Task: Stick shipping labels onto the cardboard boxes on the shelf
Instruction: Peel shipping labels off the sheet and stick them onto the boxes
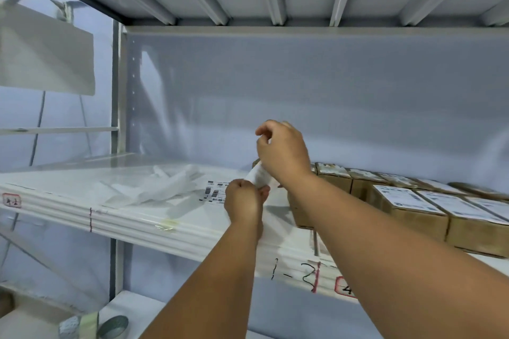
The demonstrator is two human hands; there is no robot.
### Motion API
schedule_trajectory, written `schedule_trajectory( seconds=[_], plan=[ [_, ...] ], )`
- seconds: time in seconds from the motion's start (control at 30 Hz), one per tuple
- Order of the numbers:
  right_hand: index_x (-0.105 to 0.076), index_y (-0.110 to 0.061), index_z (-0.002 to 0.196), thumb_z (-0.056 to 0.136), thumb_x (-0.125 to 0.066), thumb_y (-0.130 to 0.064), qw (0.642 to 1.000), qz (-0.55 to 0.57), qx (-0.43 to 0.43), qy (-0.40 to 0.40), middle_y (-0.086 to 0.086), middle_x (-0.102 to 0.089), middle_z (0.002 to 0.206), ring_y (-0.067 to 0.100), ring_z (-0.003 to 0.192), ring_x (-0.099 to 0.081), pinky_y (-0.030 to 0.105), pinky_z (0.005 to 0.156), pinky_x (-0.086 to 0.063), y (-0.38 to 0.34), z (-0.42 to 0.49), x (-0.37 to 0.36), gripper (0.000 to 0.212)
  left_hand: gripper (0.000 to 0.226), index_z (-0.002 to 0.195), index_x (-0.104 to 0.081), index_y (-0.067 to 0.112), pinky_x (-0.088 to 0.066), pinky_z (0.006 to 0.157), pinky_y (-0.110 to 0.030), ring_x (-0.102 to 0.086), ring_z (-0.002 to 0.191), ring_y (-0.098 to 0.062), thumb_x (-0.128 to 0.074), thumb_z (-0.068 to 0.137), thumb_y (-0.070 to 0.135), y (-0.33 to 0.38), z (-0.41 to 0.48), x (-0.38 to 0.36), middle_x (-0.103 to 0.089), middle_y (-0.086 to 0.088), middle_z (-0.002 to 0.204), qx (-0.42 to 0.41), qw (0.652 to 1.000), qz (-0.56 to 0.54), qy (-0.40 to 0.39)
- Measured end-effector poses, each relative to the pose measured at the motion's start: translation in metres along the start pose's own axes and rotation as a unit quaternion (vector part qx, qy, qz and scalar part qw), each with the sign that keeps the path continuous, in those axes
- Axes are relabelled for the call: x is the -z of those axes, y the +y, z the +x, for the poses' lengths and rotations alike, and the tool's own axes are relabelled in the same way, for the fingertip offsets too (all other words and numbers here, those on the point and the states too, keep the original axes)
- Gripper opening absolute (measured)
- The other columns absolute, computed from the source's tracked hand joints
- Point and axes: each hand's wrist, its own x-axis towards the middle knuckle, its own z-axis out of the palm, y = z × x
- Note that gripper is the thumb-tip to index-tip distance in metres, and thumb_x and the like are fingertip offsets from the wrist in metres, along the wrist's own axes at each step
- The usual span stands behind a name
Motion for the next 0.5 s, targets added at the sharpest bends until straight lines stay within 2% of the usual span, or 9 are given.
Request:
schedule_trajectory(
  seconds=[0.07, 0.13, 0.17, 0.23, 0.3, 0.33, 0.37, 0.43, 0.5],
  plan=[
    [-0.061, -0.023, 0.113, 0.092, -0.045, -0.024, 0.997, -0.039, -0.056, 0.041, 0.005, -0.047, 0.121, 0.023, 0.115, -0.044, 0.037, 0.094, -0.043, 0.019, 0.001, 0.016, 0.027, 0.026, 0.074, -0.053, 0.008, -0.053, 0.072, -0.028, -0.069, 0.073, -0.02, -0.031, 0.087, 0.002, 0.0, -0.003, 0.0, -0.064, -0.014, 0.086, -0.001, 1.0, 0.005, -0.007],
    [-0.057, -0.024, 0.117, 0.095, -0.043, -0.036, 0.985, -0.04, -0.163, 0.047, 0.009, -0.04, 0.125, 0.028, 0.119, -0.039, 0.038, 0.096, -0.041, 0.038, 0.001, 0.029, 0.029, 0.025, 0.076, -0.057, 0.003, -0.054, 0.073, -0.027, -0.068, 0.076, -0.022, -0.035, 0.087, 0.005, 0.002, -0.003, 0.0, -0.065, -0.014, 0.081, 0.0, 1.0, -0.011, -0.014],
    [-0.056, -0.022, 0.118, 0.096, -0.04, -0.041, 0.974, -0.005, -0.225, 0.032, 0.011, -0.04, 0.126, 0.031, 0.118, -0.04, 0.037, 0.093, -0.04, 0.047, 0.001, 0.034, 0.033, 0.027, 0.073, -0.057, 0.001, -0.054, 0.071, -0.026, -0.067, 0.075, -0.023, -0.039, 0.091, 0.011, 0.004, -0.003, 0.0, -0.064, -0.014, 0.077, 0.0, 1.0, -0.022, -0.019],
    [-0.053, -0.015, 0.118, 0.097, -0.035, -0.049, 0.934, 0.141, -0.329, -0.003, 0.013, -0.048, 0.12, 0.031, 0.111, -0.047, 0.038, 0.085, -0.042, 0.061, -0.001, 0.043, 0.043, 0.04, 0.066, -0.054, 0.001, -0.053, 0.068, -0.025, -0.065, 0.076, -0.024, -0.045, 0.096, 0.026, 0.005, -0.004, -0.001, -0.061, -0.014, 0.075, 0.0, 0.999, -0.027, -0.026],
    [-0.055, -0.01, 0.113, 0.096, -0.036, -0.055, 0.856, 0.317, -0.408, -0.019, 0.013, -0.054, 0.11, 0.028, 0.097, -0.055, 0.039, 0.076, -0.051, 0.071, -0.006, 0.052, 0.052, 0.041, 0.066, -0.052, 0.002, -0.053, 0.072, -0.026, -0.063, 0.077, -0.025, -0.049, 0.096, 0.03, 0.006, -0.005, -0.002, -0.058, -0.013, 0.074, 0.006, 0.998, -0.031, -0.045],
    [-0.057, -0.009, 0.106, 0.094, -0.039, -0.057, 0.822, 0.374, -0.429, -0.024, 0.013, -0.055, 0.106, 0.028, 0.093, -0.058, 0.037, 0.073, -0.055, 0.075, -0.009, 0.057, 0.052, 0.034, 0.069, -0.051, 0.003, -0.053, 0.074, -0.027, -0.063, 0.076, -0.025, -0.051, 0.096, 0.024, 0.005, -0.006, -0.001, -0.057, -0.013, 0.074, 0.008, 0.997, -0.038, -0.063],
    [-0.058, -0.009, 0.1, 0.093, -0.043, -0.057, 0.808, 0.395, -0.437, -0.037, 0.014, -0.055, 0.104, 0.029, 0.092, -0.061, 0.035, 0.07, -0.057, 0.08, -0.011, 0.061, 0.051, 0.026, 0.073, -0.049, 0.005, -0.053, 0.074, -0.027, -0.062, 0.073, -0.024, -0.05, 0.095, 0.016, 0.006, -0.009, -0.002, -0.057, -0.013, 0.074, 0.009, 0.996, -0.045, -0.082],
    [-0.059, -0.008, 0.094, 0.091, -0.051, -0.053, 0.814, 0.385, -0.427, -0.082, 0.014, -0.056, 0.101, 0.028, 0.087, -0.064, 0.032, 0.071, -0.057, 0.087, -0.012, 0.066, 0.046, 0.016, 0.079, -0.047, 0.007, -0.051, 0.072, -0.026, -0.061, 0.071, -0.023, -0.046, 0.092, -0.001, 0.007, -0.012, -0.001, -0.057, -0.014, 0.076, 0.009, 0.993, -0.038, -0.112],
    [-0.06, -0.008, 0.095, 0.09, -0.057, -0.045, 0.828, 0.374, -0.397, -0.131, 0.014, -0.059, 0.099, 0.025, 0.078, -0.064, 0.028, 0.072, -0.056, 0.089, -0.013, 0.068, 0.038, 0.02, 0.083, -0.047, 0.009, -0.049, 0.07, -0.026, -0.059, 0.073, -0.023, -0.042, 0.089, -0.01, 0.007, -0.014, 0.0, -0.059, -0.015, 0.081, 0.015, 0.993, -0.023, -0.118]
  ],
)
